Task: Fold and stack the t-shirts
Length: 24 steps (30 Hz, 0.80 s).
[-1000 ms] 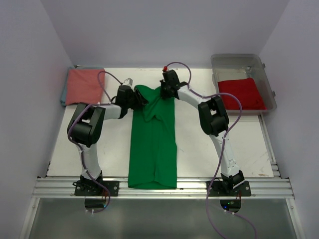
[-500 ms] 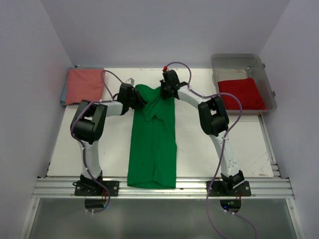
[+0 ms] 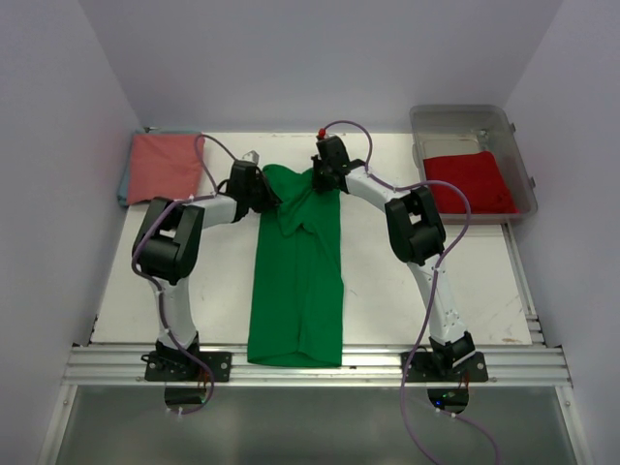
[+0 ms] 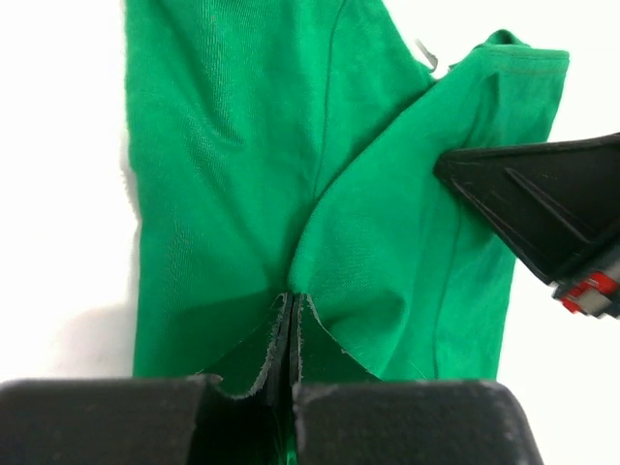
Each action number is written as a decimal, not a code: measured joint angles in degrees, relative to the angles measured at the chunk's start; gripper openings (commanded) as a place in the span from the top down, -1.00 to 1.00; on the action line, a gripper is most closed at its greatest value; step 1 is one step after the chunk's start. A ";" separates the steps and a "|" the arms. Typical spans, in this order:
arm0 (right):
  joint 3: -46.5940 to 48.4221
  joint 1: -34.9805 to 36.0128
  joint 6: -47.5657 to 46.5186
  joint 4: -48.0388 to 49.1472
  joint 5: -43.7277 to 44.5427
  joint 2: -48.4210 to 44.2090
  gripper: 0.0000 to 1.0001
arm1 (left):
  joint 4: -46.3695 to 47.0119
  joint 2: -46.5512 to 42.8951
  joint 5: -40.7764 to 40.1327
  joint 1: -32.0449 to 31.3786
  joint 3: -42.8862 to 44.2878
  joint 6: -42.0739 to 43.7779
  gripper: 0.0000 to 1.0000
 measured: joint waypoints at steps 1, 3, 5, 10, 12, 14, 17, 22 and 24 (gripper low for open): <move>0.00 -0.02 0.00 -0.02 0.00 0.00 1.00 | -0.90 -0.83 -0.33 0.00 0.00 0.11 1.00; 0.00 -0.04 0.02 -0.04 0.00 -0.02 1.00 | -1.95 -2.56 -0.87 0.00 0.02 0.37 1.00; 0.00 -0.07 0.00 -0.04 0.00 -0.02 1.00 | -2.56 -4.13 -1.33 0.00 0.02 0.96 1.00; -0.02 -0.09 0.02 -0.04 0.00 -0.02 1.00 | -3.54 -6.03 -2.12 0.00 0.74 1.57 1.00; -0.02 -0.09 0.02 -0.04 0.00 -0.02 1.00 | -4.52 -6.03 -2.82 0.00 1.38 1.88 1.00; -0.02 -0.09 0.02 -0.04 0.00 -0.02 1.00 | -5.14 -5.95 -3.63 0.00 2.19 2.47 1.00; -0.07 -0.09 0.02 -0.02 0.00 -0.02 1.00 | -5.97 -5.18 -5.09 0.00 4.31 3.37 1.00; -0.07 -0.09 0.02 -0.02 0.00 -0.02 1.00 | -7.17 -1.88 -7.45 0.04 9.79 5.40 1.00; -0.07 -0.09 0.02 -0.02 -0.02 -0.02 1.00 | -8.13 0.00 -7.87 0.17 12.48 6.05 1.00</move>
